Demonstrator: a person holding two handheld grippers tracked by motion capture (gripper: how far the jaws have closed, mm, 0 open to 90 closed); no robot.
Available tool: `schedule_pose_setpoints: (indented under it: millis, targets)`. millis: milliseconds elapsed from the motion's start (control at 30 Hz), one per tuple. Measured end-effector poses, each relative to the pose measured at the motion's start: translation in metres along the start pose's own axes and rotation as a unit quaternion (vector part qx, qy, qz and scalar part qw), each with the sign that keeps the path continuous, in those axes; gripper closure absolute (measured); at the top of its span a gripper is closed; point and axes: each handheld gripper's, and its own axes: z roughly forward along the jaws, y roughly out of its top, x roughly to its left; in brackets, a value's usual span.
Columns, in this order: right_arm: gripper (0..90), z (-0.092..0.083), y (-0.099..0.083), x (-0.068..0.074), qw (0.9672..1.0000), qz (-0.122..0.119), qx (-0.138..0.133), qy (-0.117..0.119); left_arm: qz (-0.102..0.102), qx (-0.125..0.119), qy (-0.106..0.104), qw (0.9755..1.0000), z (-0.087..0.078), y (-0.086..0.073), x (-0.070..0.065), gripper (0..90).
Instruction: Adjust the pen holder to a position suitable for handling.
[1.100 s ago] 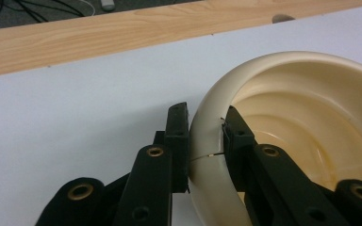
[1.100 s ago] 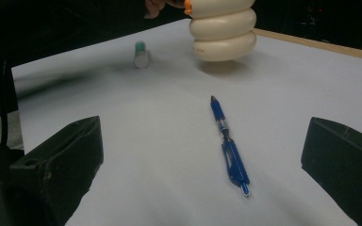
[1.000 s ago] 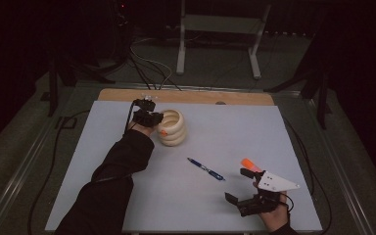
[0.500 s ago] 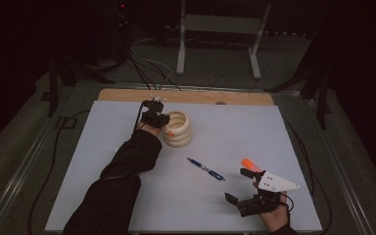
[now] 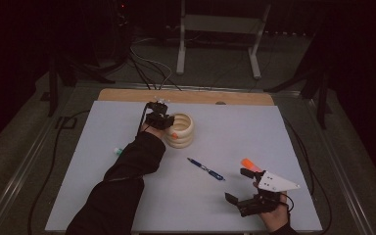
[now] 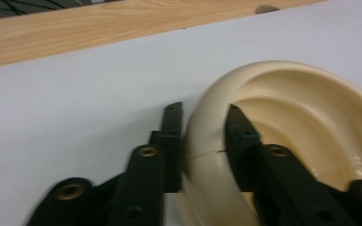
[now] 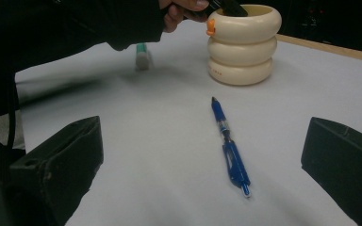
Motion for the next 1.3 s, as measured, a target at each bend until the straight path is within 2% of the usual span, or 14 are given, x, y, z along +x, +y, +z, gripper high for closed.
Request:
schedule_pose_setpoints:
  millis: [133,333,500,600,733,800,867,933,967,1000,1033,1100,1200,1300]
  targets:
    - [0.0,0.0,0.0,0.0,1.0,0.0,0.0,0.0,0.006,-0.01,-0.009,0.9999,-0.004,0.001,0.0,58.8]
    - [0.0,0.0,0.0,0.0,1.0,0.0,0.001,0.0,0.01,-0.036,-0.029,0.9989,-0.017,0.005,0.002,49.7]
    - [0.0,0.0,0.0,0.0,1.0,0.0,0.001,0.0,0.012,-0.055,-0.036,0.9978,-0.028,0.006,0.003,41.6]
    - [0.0,0.001,-0.001,0.0,1.0,0.0,0.002,0.0,0.014,-0.075,-0.05,0.9959,-0.039,0.006,0.006,38.7]
    - [0.0,0.001,0.0,0.0,1.0,0.0,0.002,-0.001,0.014,-0.085,-0.066,0.9941,-0.048,0.005,0.008,31.3]
    - [0.0,0.001,-0.001,0.0,1.0,0.001,0.003,-0.001,0.021,-0.087,-0.074,0.9933,-0.052,0.005,0.01,27.8]
    - [0.0,0.002,-0.001,0.0,1.0,0.001,0.003,-0.001,0.025,-0.091,-0.095,0.9909,-0.056,0.004,0.012,24.5]
    - [0.0,0.002,-0.001,0.0,1.0,0.001,0.003,-0.001,0.029,-0.093,-0.119,0.9881,-0.059,0.003,0.015,15.3]
    - [0.0,0.002,-0.001,0.0,1.0,0.001,0.003,-0.001,0.031,-0.092,-0.124,0.9875,-0.06,0.003,0.015,13.9]
    - [0.0,0.002,-0.001,0.0,1.0,0.001,0.003,-0.001,0.031,-0.09,-0.131,0.9868,-0.061,0.003,0.016,8.2]
    - [0.0,0.002,-0.001,0.0,1.0,0.001,0.004,-0.001,0.035,-0.086,-0.145,0.985,-0.062,0.003,0.017,1.9]
    - [0.0,0.002,-0.001,0.001,1.0,0.002,0.005,-0.001,0.041,-0.092,-0.155,0.9827,-0.066,0.001,0.018,0.6]
    - [0.0,0.002,-0.001,0.0,1.0,0.002,0.004,-0.001,0.062,-0.106,-0.168,0.9781,-0.073,-0.001,0.019,0.1]
    - [0.0,0.002,-0.001,0.0,1.0,0.003,0.005,-0.001,0.088,-0.112,-0.186,0.9721,-0.079,-0.003,0.02,0.1]
